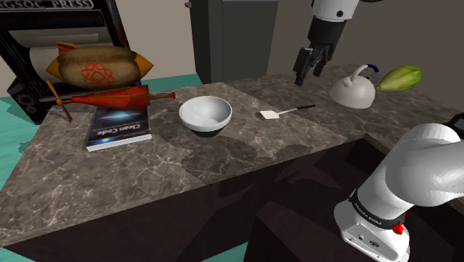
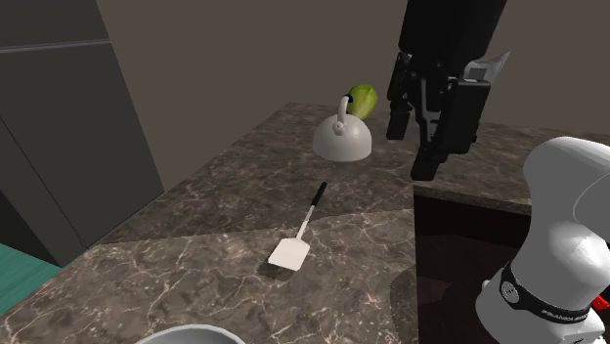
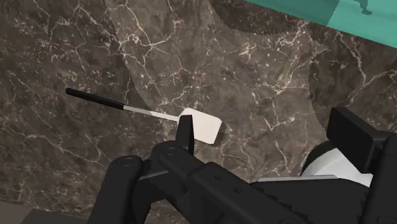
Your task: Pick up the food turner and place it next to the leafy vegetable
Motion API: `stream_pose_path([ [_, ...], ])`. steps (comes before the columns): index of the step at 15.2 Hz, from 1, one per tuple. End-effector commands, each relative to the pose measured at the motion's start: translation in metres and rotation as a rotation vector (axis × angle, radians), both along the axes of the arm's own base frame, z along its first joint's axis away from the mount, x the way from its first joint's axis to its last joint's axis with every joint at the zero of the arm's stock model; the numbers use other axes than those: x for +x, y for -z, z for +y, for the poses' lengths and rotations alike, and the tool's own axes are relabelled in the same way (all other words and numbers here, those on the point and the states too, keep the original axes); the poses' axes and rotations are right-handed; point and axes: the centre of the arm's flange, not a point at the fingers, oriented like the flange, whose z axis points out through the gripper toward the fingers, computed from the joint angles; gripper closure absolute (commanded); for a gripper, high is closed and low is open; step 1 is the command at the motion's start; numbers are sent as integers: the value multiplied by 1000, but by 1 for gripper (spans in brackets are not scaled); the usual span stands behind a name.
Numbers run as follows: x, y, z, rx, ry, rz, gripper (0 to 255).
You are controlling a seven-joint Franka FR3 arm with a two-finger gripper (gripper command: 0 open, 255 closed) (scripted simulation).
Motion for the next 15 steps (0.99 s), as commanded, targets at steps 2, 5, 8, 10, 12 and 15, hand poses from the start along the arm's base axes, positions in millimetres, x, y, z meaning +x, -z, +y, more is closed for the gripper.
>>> stream_pose_path([
  [2, 1, 9, -10, -2, -57, 6, 0],
  [5, 7, 35, -39, -7, -228, 23, 0],
  [8, 17, 62, -67, -11, -398, 40, 0],
  [10, 26, 79, -85, -15, -512, 51, 0],
  [12, 37, 97, -102, -18, -626, 63, 0],
  [15, 56, 123, -124, -23, -796, 80, 0],
])
